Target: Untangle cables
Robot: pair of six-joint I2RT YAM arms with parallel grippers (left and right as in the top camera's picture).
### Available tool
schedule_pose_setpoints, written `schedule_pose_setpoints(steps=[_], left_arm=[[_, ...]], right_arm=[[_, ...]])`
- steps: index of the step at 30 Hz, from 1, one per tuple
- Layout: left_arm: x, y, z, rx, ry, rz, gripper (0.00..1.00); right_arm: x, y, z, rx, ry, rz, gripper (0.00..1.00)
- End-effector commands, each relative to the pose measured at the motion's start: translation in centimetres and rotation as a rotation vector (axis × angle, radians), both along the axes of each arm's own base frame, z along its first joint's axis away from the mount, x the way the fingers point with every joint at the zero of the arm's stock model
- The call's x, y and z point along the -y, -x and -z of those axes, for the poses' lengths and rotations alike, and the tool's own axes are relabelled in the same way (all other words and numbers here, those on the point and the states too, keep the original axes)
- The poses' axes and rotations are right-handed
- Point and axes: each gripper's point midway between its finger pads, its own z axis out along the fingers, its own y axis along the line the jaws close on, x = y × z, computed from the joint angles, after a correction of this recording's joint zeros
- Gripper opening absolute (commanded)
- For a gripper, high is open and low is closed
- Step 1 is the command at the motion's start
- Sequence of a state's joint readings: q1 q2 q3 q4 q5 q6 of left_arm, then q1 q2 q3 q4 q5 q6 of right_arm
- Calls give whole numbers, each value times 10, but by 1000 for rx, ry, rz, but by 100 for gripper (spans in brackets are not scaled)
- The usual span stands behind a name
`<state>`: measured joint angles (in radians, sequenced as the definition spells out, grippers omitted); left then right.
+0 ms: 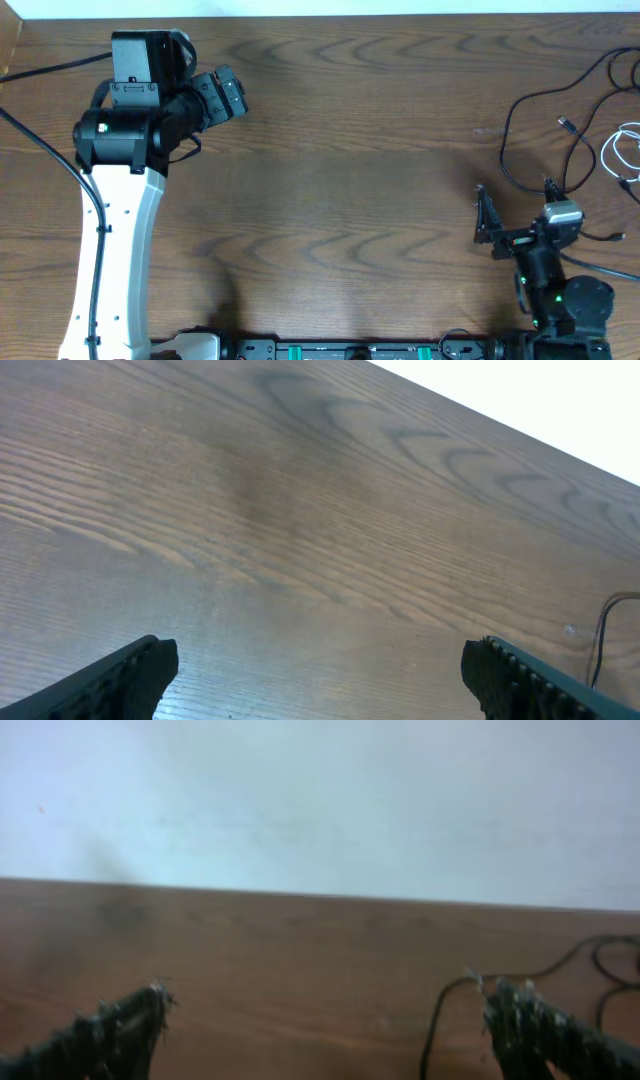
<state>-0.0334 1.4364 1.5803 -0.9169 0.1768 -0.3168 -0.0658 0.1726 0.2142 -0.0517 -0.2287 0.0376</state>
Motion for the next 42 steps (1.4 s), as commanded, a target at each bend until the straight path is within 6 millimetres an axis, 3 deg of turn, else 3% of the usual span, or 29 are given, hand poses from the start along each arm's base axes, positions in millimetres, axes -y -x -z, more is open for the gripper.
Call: schedule_pose_setpoints(steps=[1, 11, 42], left_arm=[[-3, -2, 1, -5, -6, -12, 96], [-3, -2, 1, -5, -6, -12, 96], [-5, 0, 2, -11, -19, -8, 96]], right_arm=[[-3, -1, 15, 33, -1, -11, 99], [-4, 2, 66, -52, -13, -19, 99], [-5, 2, 65, -48, -13, -21, 99]])
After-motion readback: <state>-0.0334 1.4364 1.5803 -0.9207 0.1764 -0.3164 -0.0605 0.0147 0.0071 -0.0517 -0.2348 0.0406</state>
